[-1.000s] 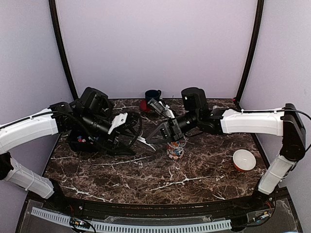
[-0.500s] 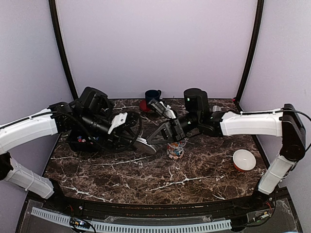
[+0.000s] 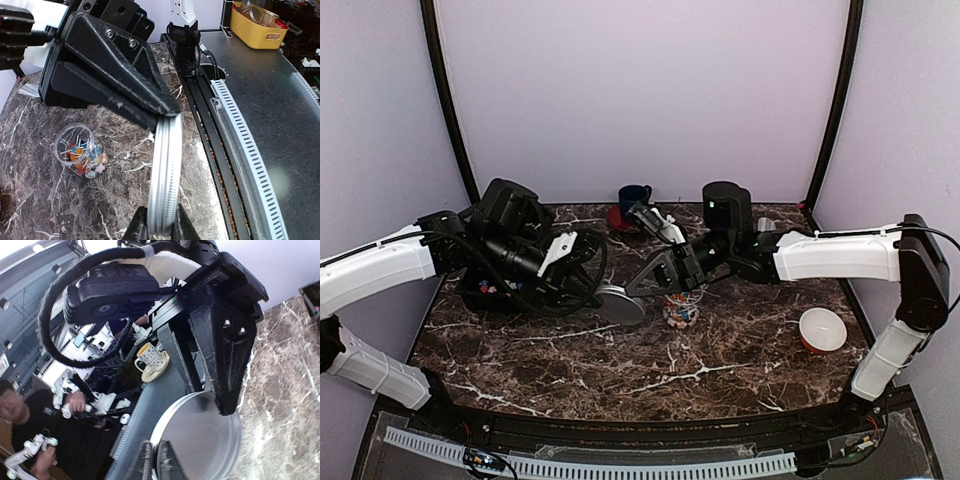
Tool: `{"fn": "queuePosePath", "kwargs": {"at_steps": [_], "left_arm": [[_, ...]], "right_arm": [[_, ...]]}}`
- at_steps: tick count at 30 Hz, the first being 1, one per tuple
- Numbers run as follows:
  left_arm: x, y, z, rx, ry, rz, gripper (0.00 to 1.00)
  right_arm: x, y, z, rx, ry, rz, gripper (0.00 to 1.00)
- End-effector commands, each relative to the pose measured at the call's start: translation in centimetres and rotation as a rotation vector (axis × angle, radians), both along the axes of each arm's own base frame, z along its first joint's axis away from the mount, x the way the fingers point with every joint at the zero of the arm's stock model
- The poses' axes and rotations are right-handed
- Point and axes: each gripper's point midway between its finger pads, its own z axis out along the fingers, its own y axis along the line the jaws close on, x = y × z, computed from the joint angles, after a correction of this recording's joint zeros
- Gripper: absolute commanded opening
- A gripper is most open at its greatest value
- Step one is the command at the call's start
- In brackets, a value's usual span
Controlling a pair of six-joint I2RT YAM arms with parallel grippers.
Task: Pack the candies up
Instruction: Pass from the right arm to the left, then place the box lid at the center of the board.
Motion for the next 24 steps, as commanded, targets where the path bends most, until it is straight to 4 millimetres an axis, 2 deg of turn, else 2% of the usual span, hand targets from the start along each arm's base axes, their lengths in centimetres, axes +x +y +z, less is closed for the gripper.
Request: {"fn": "queuePosePath", "kwargs": {"at_steps": [1,3,6,9,11,16,20,24], "left_arm": [[-1.5,-0.2,2.2,-0.082,0.041,-0.04,0.06],[-1.5,-0.3,2.4,-0.088,0.067,-0.026,0.06],[-1.5,-0.3,2.7,-0.107,0.116,0.003,0.06],[-1.4,-0.4,2.8,-0.123,0.166,0.038,0.07],[-1.4,-0.5,2.9,-0.133,0.21,0.061,0.09],[-0.4,-1.0,2.4,-0.137,0.326,0.15,0.09],[0.7,-1.4,0.5,-0.099,0.448,0.25,0.09],[1.2,-1.7,-2.2,-0.055,0.598,0.33,0.08]], "right_arm": [[0.5,0.3,0.0,0.006,-0.03,-0.026,0.17],[0.9,0.2,0.2,-0.006,-0.064,-0.048,0.35],[1.7,0.0,0.1,-0.036,-0.157,-0.098,0.48],[2.7,-0.5,0.0,-0.067,-0.208,-0.15,0.51],[3.5,-1.2,0.8,-0.069,-0.246,-0.203,0.53],[5.9,-2.9,0.0,-0.18,-0.379,-0.351,0.56],[8.0,-4.9,0.2,-0.246,-0.469,-0.491,0.57],[10.3,-7.4,0.8,-0.286,-0.496,-0.626,0.57]]}}
